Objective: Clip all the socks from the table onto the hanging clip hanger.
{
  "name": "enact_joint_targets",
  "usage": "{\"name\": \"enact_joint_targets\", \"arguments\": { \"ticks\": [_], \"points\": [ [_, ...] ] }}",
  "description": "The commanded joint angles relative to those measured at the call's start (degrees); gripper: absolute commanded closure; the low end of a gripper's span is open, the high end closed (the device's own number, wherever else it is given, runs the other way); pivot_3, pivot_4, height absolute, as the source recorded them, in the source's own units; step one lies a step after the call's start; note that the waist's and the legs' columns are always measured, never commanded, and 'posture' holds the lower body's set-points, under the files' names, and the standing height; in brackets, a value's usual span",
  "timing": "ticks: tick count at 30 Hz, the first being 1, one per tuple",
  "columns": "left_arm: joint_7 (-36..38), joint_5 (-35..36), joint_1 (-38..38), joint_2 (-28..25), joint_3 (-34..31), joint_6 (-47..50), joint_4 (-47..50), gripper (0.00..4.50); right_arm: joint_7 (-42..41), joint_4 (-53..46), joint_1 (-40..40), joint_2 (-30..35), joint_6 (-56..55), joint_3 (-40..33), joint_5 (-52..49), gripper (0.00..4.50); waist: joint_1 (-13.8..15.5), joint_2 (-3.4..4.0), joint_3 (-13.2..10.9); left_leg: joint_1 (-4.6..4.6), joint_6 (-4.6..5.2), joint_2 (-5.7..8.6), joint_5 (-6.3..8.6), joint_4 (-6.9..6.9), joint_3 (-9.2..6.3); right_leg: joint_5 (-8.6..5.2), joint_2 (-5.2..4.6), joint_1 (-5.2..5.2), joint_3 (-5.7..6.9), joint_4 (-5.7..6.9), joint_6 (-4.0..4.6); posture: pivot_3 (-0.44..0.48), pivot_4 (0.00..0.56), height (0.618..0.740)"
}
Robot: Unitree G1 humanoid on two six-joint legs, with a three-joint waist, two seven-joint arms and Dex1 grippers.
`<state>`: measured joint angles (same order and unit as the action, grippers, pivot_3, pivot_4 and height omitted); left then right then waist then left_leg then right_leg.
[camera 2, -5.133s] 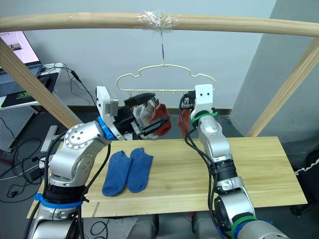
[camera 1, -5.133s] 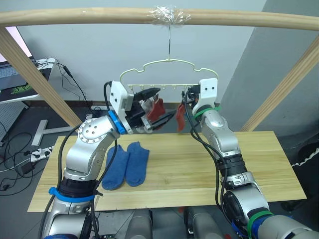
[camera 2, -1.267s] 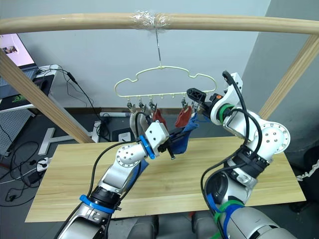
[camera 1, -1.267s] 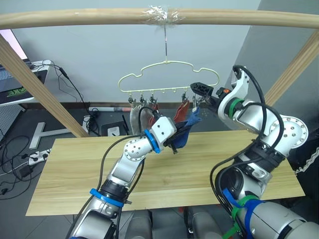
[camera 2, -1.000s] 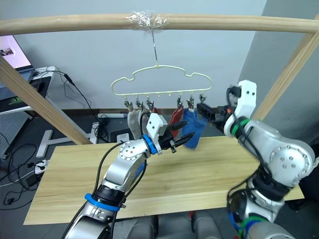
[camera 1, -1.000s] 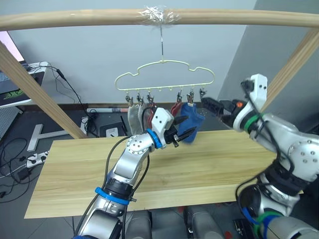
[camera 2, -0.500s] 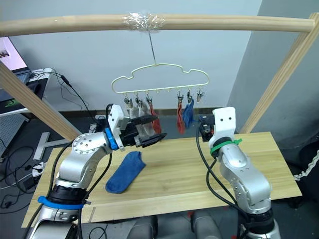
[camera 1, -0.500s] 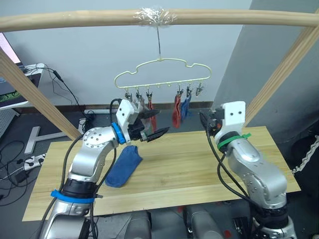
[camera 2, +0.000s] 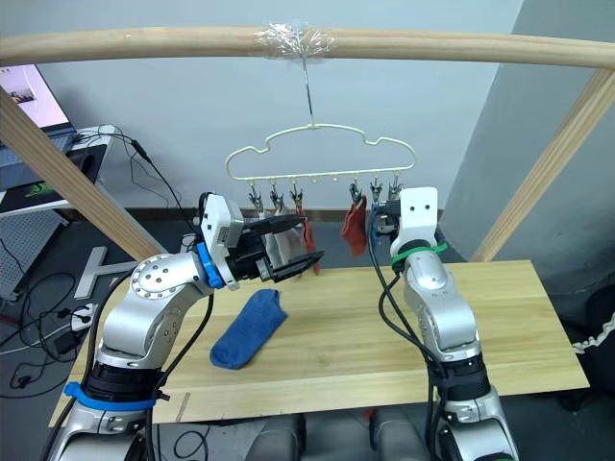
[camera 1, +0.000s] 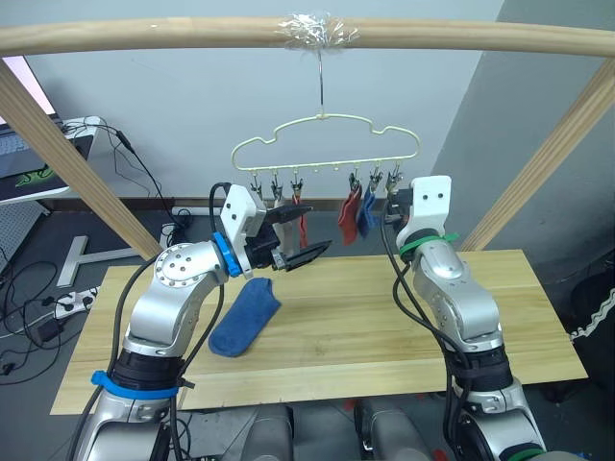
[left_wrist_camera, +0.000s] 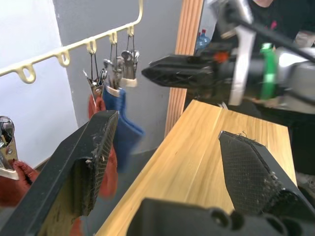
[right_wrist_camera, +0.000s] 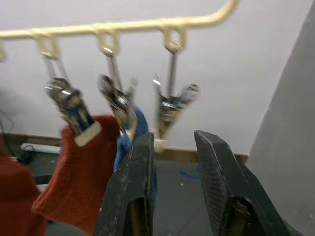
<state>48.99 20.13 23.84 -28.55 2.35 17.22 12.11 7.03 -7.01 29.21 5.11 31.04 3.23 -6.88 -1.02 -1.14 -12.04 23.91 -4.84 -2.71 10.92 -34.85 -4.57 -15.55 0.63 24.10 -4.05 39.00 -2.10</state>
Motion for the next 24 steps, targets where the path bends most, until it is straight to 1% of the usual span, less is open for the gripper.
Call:
{"name": "enact_joint_targets", "arguments": {
  "ticks": [1,7,19,20,24],
  "points": [
    [-0.53,1.09,0.54,-0.3,-1.33,-0.11,2.3,0.79,-1.04,2.88,3.48,-0.84,-3.55,-1.7,0.39,3.16,0.01,0.0,0.0,0.0,0.0,0.0,0.0,0.0,0.0,0.02,0.0,0.0,0.0,0.01,0.03,0.142,0.15,0.74],
    [-0.33,1.17,0.49,-0.56,-1.57,-0.1,2.37,0.79,-2.01,7.82,6.94,-2.29,-5.34,-3.51,0.4,3.16,0.13,0.0,0.0,-0.01,0.0,0.0,0.0,-0.01,-0.01,0.11,0.0,0.0,0.01,0.02,0.18,0.142,0.15,0.74],
    [-0.57,1.51,2.03,-0.12,-1.3,-0.04,1.88,0.79,-2.76,13.64,10.75,-2.44,-8.95,-3.45,2.48,3.16,0.51,0.0,0.0,-0.02,0.0,0.0,0.0,-0.02,-0.01,0.13,0.0,0.0,0.01,0.04,0.21,0.142,0.15,0.74],
    [-0.51,1.64,2.01,-0.16,-1.3,0.01,2.01,0.79,-2.87,14.25,11.04,-2.4,-9.31,-3.46,2.57,3.16,0.52,0.0,0.0,-0.02,0.0,0.0,0.0,-0.02,-0.01,0.13,0.0,0.0,0.01,0.04,0.21,0.147,0.161,0.74],
    [-0.65,2.03,2.8,0.04,-1.38,0.34,1.93,0.79,-3.31,16.44,12.14,-2.14,-10.74,-3.58,2.89,3.16,0.68,0.0,0.0,-0.01,0.0,0.0,0.0,-0.01,-0.01,0.14,0.0,0.0,0.01,0.04,0.21,0.147,0.161,0.74]
  ]
}}
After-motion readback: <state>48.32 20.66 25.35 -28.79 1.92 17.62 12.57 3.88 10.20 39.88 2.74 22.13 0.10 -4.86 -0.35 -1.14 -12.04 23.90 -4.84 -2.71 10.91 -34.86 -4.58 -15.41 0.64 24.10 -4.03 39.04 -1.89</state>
